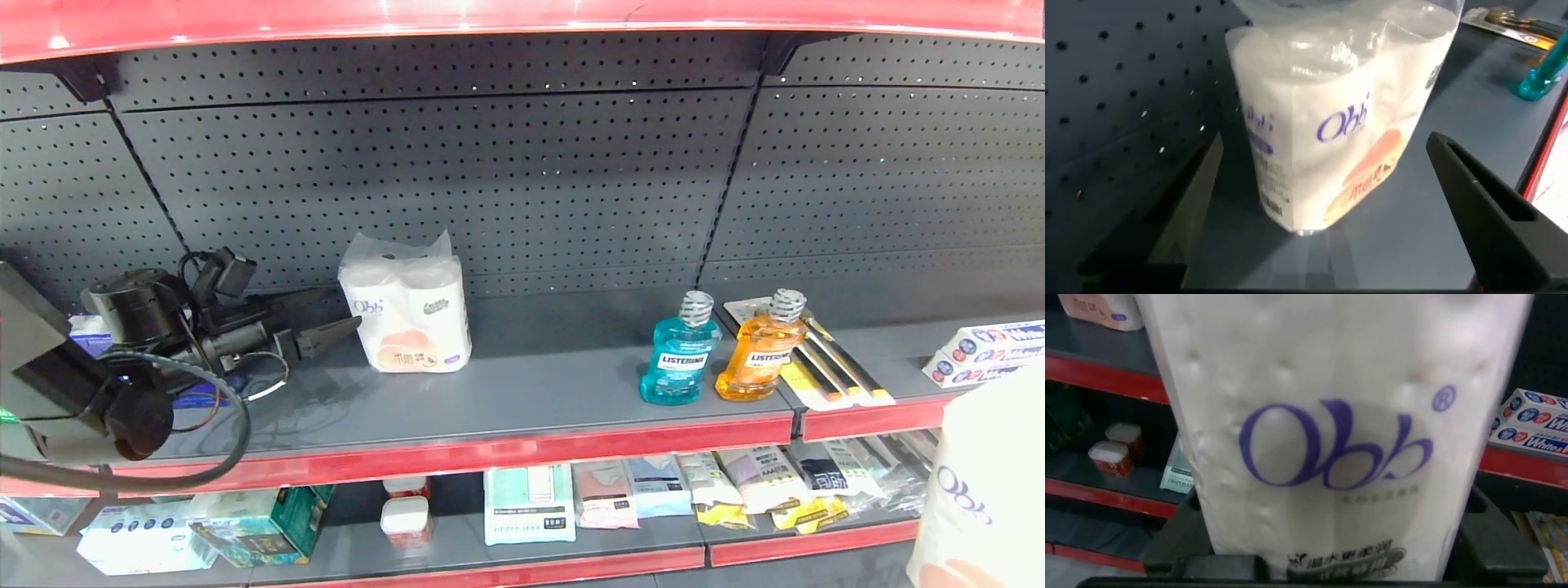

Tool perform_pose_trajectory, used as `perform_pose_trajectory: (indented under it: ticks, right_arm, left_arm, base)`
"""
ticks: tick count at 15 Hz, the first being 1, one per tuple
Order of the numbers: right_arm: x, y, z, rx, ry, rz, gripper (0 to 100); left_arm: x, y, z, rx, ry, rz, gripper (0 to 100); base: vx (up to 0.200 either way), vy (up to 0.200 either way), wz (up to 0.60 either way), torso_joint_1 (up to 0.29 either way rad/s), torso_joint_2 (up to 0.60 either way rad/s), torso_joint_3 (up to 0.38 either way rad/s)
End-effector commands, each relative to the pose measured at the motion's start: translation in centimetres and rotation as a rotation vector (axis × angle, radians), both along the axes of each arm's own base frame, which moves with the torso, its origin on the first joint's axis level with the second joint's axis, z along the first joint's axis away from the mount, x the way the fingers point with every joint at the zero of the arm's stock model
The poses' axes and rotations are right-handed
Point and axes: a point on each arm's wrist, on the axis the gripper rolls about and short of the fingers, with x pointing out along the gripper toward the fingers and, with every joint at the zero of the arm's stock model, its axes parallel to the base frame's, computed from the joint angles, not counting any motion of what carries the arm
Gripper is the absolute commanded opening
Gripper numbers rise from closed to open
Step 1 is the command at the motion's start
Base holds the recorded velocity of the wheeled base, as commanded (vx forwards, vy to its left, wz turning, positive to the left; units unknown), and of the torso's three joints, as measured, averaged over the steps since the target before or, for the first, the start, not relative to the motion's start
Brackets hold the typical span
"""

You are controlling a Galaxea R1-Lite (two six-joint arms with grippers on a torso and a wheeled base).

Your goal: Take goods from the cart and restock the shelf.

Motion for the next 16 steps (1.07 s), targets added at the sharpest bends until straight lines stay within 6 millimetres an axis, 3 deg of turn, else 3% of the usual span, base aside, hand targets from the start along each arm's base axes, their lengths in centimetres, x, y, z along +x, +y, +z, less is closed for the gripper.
perform_pose_trajectory:
  ticks: [1,6,16]
  right_arm:
    - [0.0,0.0,0.0,-0.001,0.002,0.000,0]
    - [0.0,0.0,0.1,-0.007,-0.005,-0.009,0]
    - [-0.3,0.0,-0.2,-0.012,-0.006,-0.010,0]
  left_arm:
    - [0.7,0.1,-0.2,0.000,-0.008,-0.009,100]
    - [1.9,-0.4,-1.6,-0.005,0.010,-0.053,100]
    - [4.4,-0.2,-2.6,-0.024,0.005,-0.096,100]
  base:
    - [0.000,0.000,0.00,0.000,0.00,0.000]
    - [0.000,0.000,0.00,0.000,0.00,0.000]
    - [0.000,0.000,0.00,0.000,0.00,0.000]
